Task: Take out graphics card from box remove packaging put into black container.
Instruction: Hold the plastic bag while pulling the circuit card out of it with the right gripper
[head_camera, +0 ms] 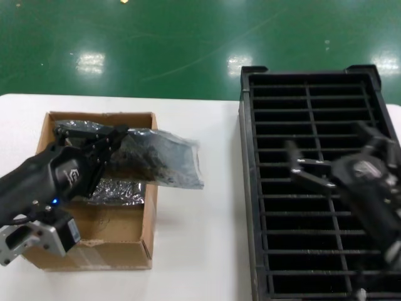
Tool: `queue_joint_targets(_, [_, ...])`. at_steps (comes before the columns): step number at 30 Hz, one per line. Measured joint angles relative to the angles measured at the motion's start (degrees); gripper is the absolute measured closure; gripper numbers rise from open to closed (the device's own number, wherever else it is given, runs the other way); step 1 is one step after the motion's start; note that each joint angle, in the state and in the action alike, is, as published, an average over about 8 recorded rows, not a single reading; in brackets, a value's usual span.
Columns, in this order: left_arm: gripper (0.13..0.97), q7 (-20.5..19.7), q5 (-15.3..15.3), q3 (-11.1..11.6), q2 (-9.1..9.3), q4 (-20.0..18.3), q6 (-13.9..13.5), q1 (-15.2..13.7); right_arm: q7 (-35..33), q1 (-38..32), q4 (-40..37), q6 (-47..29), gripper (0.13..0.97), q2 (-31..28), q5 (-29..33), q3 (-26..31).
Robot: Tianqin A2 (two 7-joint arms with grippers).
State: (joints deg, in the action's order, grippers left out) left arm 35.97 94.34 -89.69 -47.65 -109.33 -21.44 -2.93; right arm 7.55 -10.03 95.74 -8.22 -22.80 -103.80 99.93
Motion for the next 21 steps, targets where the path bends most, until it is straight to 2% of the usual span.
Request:
queue_joint_targets(7, [0.957, -0.01, 0.0, 0.0, 0.0, 0.0, 0.0, 0.0, 5.89, -6.69, -0.83, -5.47, 0.171, -2.11, 1.66, 7.4])
queue_joint_targets(16, [0.957, -0.01, 0.0, 0.0, 0.0, 0.0, 0.0, 0.0, 10.0, -10.73, -2.57, -10.18, 0.278, -3.07, 4.65, 12.49])
queue_joint_targets(21, [0.957, -0.01, 0.0, 0.0, 0.0, 0.0, 0.0, 0.0, 10.22, -10.99, -2.8, -12.06, 0.387, -3.52, 5.59, 13.22])
